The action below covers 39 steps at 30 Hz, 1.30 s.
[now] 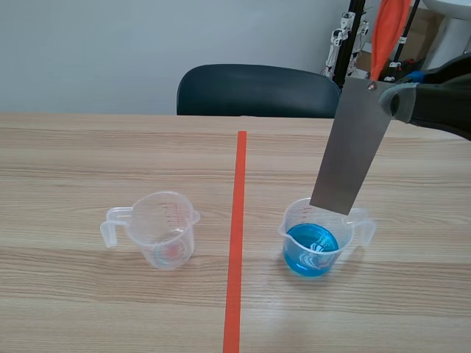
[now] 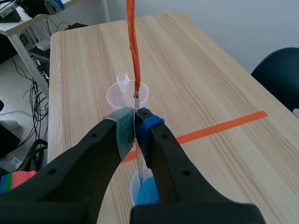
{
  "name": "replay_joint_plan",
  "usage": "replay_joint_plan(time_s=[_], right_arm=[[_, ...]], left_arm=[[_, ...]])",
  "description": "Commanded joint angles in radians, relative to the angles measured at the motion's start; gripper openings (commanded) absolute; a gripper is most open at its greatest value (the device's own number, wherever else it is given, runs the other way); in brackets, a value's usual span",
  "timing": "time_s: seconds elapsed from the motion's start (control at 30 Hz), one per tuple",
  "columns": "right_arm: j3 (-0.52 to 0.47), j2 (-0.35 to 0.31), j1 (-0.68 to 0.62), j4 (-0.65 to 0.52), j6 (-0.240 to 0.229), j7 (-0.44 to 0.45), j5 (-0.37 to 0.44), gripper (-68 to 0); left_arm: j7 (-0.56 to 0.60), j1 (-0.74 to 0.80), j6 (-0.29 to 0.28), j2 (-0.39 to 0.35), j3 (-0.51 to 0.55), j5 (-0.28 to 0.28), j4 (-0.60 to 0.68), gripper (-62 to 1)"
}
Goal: Do the redox reaction experiment. move the plate over the blue solution
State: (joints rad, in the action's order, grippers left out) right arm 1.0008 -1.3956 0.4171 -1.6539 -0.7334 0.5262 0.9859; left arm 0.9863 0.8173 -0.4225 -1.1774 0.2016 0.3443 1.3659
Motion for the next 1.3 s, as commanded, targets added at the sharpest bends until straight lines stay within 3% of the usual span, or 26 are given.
replay_joint_plan(time_s=[0.0, 0.2, 0.3, 0.43, 0.63, 0.9, 1.27], right_arm=[[-0.02, 0.007, 0.017, 0.007, -0.012, -0.012, 0.045, -66.9], [-0.027, -0.001, 0.018, 0.026, -0.012, -0.038, 0.075, -66.9], [-0.041, -0.02, 0.018, 0.026, -0.012, -0.033, 0.098, -66.9], [-0.07, -0.028, 0.018, 0.026, -0.012, -0.028, 0.126, -66.9], [-0.072, -0.018, 0.018, 0.026, -0.012, -0.026, 0.126, -66.9], [-0.072, -0.008, 0.018, 0.026, -0.012, -0.031, 0.121, -66.9], [-0.098, -0.009, 0.018, 0.026, -0.012, -0.031, 0.074, -66.9]], left_arm=[[-0.002, -0.033, 0.0, 0.008, 0.001, 0.012, 0.019, -58.3], [-0.14, -0.167, -0.096, 0.007, -0.031, 0.012, 0.089, -58.4], [-0.248, -0.278, -0.098, 0.007, -0.111, 0.012, 0.116, -58.3], [-0.301, -0.439, -0.098, 0.015, -0.256, 0.012, 0.116, -58.3], [-0.429, -0.666, -0.098, 0.078, -0.443, 0.012, 0.113, -58.2], [-0.543, -0.864, -0.103, 0.173, -0.579, 0.011, 0.113, -58.2], [-0.603, -1.035, -0.146, 0.254, -0.76, 0.007, 0.113, -57.9]])
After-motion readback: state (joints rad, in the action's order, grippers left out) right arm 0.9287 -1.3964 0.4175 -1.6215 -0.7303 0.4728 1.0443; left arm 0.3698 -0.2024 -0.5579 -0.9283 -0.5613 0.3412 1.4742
